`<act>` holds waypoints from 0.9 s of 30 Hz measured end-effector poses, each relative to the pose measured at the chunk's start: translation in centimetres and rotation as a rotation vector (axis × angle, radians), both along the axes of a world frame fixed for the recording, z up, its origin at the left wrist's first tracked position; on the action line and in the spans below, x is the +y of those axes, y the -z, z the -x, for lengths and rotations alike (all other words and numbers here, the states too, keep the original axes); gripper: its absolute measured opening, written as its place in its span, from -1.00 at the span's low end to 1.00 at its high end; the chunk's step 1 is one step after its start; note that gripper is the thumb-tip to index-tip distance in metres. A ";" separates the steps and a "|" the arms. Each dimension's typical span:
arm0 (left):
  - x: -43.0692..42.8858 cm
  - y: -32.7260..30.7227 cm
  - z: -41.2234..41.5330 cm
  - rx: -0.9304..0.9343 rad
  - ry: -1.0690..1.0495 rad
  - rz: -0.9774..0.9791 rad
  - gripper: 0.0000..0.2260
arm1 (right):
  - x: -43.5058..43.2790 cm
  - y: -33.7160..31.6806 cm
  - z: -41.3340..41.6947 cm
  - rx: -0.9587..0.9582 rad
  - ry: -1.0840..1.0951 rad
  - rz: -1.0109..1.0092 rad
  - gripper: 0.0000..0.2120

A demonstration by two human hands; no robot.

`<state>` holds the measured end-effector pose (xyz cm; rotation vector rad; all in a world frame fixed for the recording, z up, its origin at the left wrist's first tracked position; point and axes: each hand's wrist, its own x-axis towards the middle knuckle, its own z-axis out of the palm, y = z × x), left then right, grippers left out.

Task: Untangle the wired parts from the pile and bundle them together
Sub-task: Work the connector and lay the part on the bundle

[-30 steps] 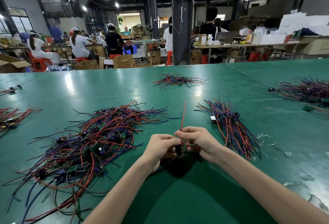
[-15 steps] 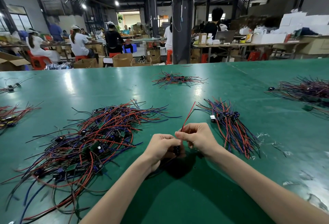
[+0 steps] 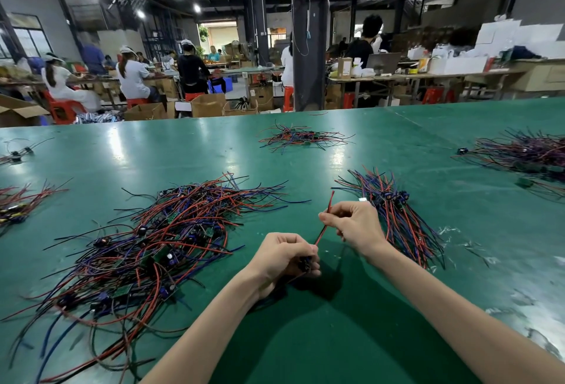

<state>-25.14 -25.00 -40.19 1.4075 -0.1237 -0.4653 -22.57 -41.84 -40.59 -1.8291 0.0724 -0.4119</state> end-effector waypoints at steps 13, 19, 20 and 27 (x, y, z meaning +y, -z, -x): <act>0.0 -0.3 0.5 -0.011 0.039 -0.039 -0.78 | -1.8 -0.2 -0.5 0.001 0.121 -0.126 -0.84; 0.2 0.0 0.4 -0.035 -0.052 0.008 -0.78 | -1.2 -1.1 0.8 0.334 -0.183 -0.509 -0.69; 0.1 0.0 0.3 -0.039 -0.065 0.014 -0.77 | -0.8 -1.1 1.1 0.386 -0.252 -0.475 -0.65; 0.5 -0.1 0.4 -0.112 -0.088 -0.115 -0.87 | 1.6 -0.2 2.1 0.416 -0.454 -0.347 -0.78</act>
